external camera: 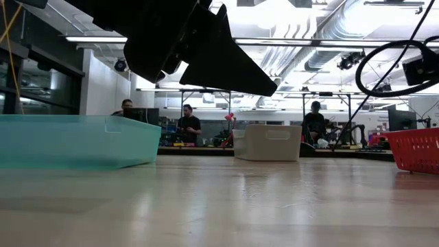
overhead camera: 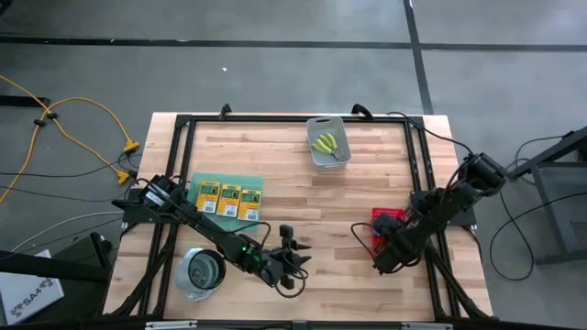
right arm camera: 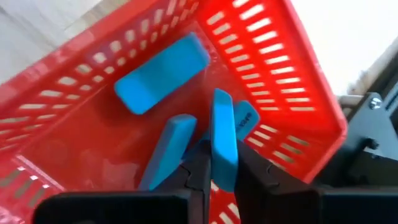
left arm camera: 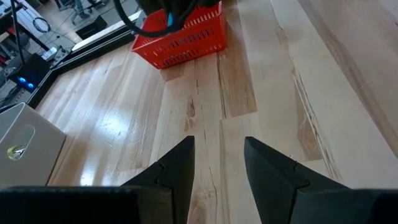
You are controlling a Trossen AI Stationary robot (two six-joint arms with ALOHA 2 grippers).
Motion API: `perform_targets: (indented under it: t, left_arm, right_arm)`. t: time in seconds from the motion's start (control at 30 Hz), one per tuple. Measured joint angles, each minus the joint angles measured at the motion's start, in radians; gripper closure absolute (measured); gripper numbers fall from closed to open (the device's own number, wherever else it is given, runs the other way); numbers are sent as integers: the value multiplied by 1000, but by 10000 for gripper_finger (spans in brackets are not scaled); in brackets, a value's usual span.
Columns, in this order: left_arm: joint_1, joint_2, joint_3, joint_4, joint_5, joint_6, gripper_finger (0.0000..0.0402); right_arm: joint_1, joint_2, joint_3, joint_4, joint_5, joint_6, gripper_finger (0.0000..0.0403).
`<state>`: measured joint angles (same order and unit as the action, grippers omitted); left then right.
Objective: Pick & Place School Supplies
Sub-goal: Put the blue eraser into the red bin, then return to Home Position
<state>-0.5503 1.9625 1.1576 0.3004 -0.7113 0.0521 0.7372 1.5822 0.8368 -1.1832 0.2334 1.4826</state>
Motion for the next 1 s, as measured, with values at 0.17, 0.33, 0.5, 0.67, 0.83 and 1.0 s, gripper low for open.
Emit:
perform_targets:
  t: [0.17, 0.33, 0.5, 0.67, 0.83, 1.0]
  left_arm:
    - [0, 0, 0, 0, 0, 0, 270]
    - [0, 0, 0, 0, 0, 0, 270]
    - [0, 0, 0, 0, 0, 0, 270]
    - [0, 0, 0, 0, 0, 0, 270]
    - [0, 0, 0, 1, 0, 0, 270]
    - [0, 0, 0, 1, 0, 0, 270]
  right_arm:
    - [0, -1, 0, 27, -3, -21, 338]
    - [0, -1, 0, 36, -5, -35, 313]
    - [0, -4, 0, 35, -8, -56, 300]
    - [0, -40, 21, 15, 3, -66, 296]
    - [-3, -106, 62, -43, 38, -69, 298]
    - [-20, -178, 94, -103, 60, -68, 298]
